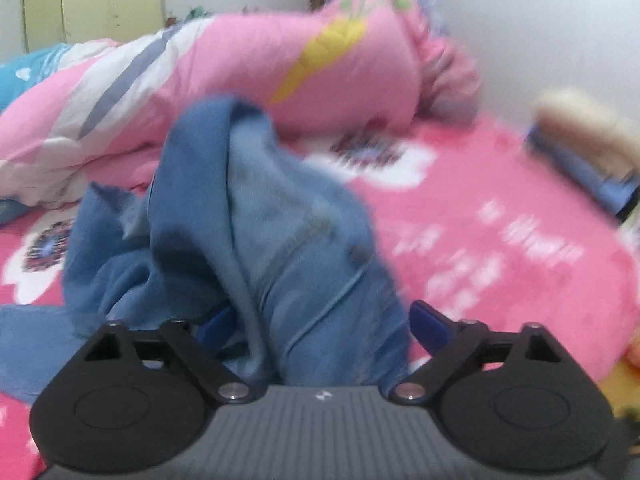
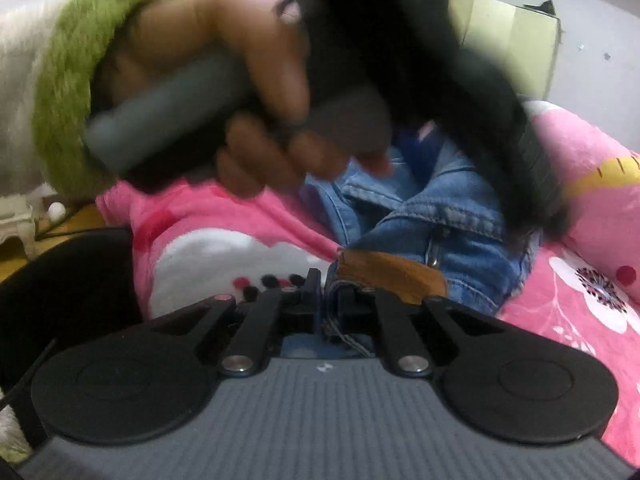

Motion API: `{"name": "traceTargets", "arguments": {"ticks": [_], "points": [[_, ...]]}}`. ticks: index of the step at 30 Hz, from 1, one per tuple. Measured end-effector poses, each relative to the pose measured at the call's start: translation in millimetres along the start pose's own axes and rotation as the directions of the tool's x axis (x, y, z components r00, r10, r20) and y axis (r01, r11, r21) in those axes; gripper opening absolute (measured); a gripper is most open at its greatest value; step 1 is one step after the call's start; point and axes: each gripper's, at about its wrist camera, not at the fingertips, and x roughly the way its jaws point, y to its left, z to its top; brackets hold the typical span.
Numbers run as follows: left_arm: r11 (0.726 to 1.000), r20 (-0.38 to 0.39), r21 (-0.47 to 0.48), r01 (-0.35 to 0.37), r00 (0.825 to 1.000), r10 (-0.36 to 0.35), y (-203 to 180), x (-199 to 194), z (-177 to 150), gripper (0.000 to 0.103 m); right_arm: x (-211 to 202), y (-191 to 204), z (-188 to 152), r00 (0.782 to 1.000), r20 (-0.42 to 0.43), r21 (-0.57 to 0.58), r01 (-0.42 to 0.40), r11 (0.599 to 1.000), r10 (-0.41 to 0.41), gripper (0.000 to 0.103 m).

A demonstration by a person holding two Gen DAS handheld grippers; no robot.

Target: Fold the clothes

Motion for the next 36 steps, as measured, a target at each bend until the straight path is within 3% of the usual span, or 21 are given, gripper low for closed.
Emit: {"name": "traceTargets", "arguments": {"ticks": [3,5,7,14,16,19,24,26,29,31,33,35,36], "points": [[0.996,-0.015,-0.081,0.027,0.999,-0.029,10,12,-3,0.091,-23,-25,-4,0.998,0.015,0.123,-0.066,0.99,0.065,0.02],[0.986,-0.016,-0.154,0.061,0.998,-0.064,21,17,-3,0.087,-43,-41,-8,0.998,0.044,0.209,-0.062,0.976,0.054,0.032],[0.972,-0.013,-0.215,0.099,0.994,-0.105,33,19,-5,0.079,-57,-59,-13,0.997,0.068,0.284,-0.042,0.958,0.024,0.054],[0.905,0.021,-0.37,0.208,0.976,-0.216,66,15,-9,0.039,-57,-118,-25,0.993,0.056,0.494,0.061,0.868,-0.102,0.058],[0.884,0.032,-0.406,0.23,0.971,-0.238,75,14,-8,0.033,-48,-115,-25,0.991,0.041,0.483,0.089,0.871,-0.124,0.058],[0.846,0.065,-0.46,0.271,0.96,-0.272,94,13,-7,0.029,-21,-104,-17,0.991,0.024,0.405,0.11,0.908,-0.131,0.058],[0.773,0.143,-0.537,0.337,0.94,-0.31,133,17,-4,0.029,31,-89,4,0.987,-0.05,0.164,0.159,0.974,-0.153,0.059],[0.753,0.167,-0.553,0.356,0.933,-0.319,143,20,-3,0.03,53,-87,14,0.983,-0.075,0.072,0.173,0.982,-0.167,0.059],[0.73,0.202,-0.559,0.394,0.918,-0.341,156,21,-4,0.033,82,-91,27,0.98,-0.084,-0.026,0.178,0.984,-0.179,0.051],[0.731,0.238,-0.542,0.414,0.91,-0.339,160,14,-5,0.041,90,-100,39,0.987,-0.085,-0.019,0.133,0.991,-0.134,0.039],[0.742,0.287,-0.517,0.426,0.904,-0.318,167,-2,-9,0.054,92,-112,50,0.993,-0.07,0.041,0.093,0.995,-0.09,0.037],[0.757,0.33,-0.498,0.423,0.9,-0.285,176,-23,-16,0.073,92,-125,61,0.997,-0.056,0.118,0.067,0.991,-0.061,0.036],[0.766,0.349,-0.488,0.419,0.898,-0.269,179,-34,-20,0.076,93,-132,67,0.998,-0.046,0.166,0.053,0.985,-0.046,0.036]]}}
